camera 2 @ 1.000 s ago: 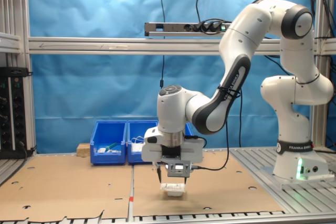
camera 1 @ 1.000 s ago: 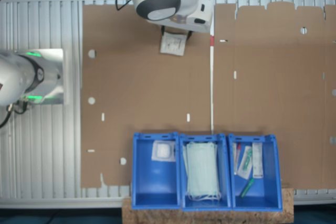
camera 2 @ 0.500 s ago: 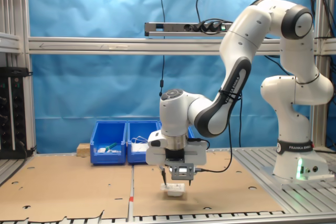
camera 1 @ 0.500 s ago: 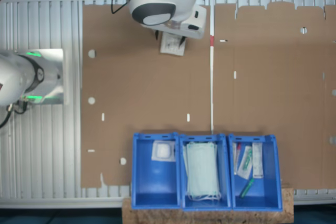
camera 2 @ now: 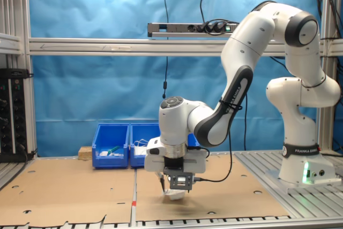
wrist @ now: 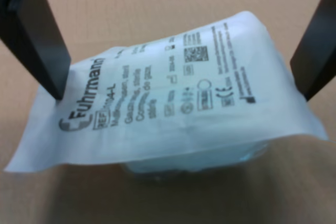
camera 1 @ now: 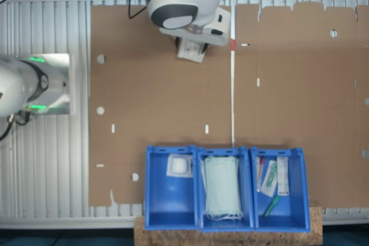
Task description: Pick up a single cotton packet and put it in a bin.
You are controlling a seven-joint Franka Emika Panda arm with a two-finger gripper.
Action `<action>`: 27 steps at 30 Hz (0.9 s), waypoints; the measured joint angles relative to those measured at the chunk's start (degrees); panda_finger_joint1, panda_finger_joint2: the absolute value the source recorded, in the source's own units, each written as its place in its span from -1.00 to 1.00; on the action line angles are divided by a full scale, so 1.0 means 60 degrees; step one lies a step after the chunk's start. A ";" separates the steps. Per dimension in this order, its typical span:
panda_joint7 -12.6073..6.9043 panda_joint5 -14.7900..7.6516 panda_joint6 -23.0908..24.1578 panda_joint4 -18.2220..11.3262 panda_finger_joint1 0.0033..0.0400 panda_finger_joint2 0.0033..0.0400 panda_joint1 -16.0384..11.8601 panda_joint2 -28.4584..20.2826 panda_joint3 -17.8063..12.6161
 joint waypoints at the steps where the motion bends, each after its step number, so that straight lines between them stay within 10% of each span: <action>1: 0.0000 0.0001 0.0006 0.0030 1.00 1.00 -0.0003 0.0041 0.0000; 27: 0.0000 0.0004 0.0100 0.0292 1.00 1.00 -0.0086 0.0485 0.0151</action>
